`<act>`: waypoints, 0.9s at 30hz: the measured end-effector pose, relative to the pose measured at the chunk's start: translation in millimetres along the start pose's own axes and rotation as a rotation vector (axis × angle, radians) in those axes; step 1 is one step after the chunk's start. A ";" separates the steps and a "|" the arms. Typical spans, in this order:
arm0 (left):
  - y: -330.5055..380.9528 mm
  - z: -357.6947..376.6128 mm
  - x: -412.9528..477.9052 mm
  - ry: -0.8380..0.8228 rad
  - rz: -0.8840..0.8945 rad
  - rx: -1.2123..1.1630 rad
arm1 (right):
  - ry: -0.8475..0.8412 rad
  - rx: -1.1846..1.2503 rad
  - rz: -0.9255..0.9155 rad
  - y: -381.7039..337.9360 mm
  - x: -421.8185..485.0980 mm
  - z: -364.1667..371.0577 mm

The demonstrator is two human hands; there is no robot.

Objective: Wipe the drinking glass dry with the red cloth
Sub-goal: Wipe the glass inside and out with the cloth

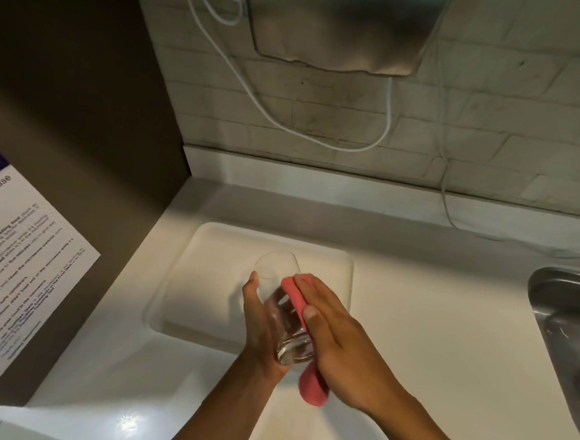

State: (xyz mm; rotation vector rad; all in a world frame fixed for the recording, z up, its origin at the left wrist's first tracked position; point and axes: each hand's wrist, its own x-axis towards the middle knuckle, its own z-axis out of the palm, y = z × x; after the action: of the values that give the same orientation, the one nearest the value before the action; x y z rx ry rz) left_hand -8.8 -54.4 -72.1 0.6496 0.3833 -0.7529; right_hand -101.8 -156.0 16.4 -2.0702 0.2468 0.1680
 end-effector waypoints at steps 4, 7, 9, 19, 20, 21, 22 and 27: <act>17.5 -3.3 1.1 -0.030 0.023 0.014 | -0.055 -0.016 -0.148 3.4 -9.3 10.1; 10.6 0.8 -1.4 -0.042 -0.029 0.031 | -0.067 0.118 -0.033 7.4 -7.8 4.2; 1.1 3.0 -6.9 -0.069 -0.048 -0.006 | -0.033 0.005 -0.051 6.5 -2.9 0.8; -9.7 7.5 -10.3 0.111 0.011 0.120 | -0.038 -0.001 -0.057 10.7 -6.2 -6.3; -11.5 8.0 -11.6 0.113 0.004 0.089 | -0.036 -0.036 -0.069 6.4 -3.3 -7.9; -9.4 5.8 -10.2 0.102 0.003 0.055 | -0.045 -0.087 -0.094 3.1 -0.8 -6.6; -3.3 4.6 -10.2 0.090 0.013 0.040 | -0.072 -0.148 -0.114 -0.7 -1.2 -3.3; 9.5 3.4 -10.6 0.172 0.037 0.107 | -0.132 -0.074 -0.043 2.3 -3.0 0.0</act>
State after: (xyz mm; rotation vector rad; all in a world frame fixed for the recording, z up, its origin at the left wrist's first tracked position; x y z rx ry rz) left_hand -8.7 -46.1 -60.0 0.8235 0.4892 -0.6873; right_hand -105.3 -156.7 15.1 -2.1261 0.1172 0.2905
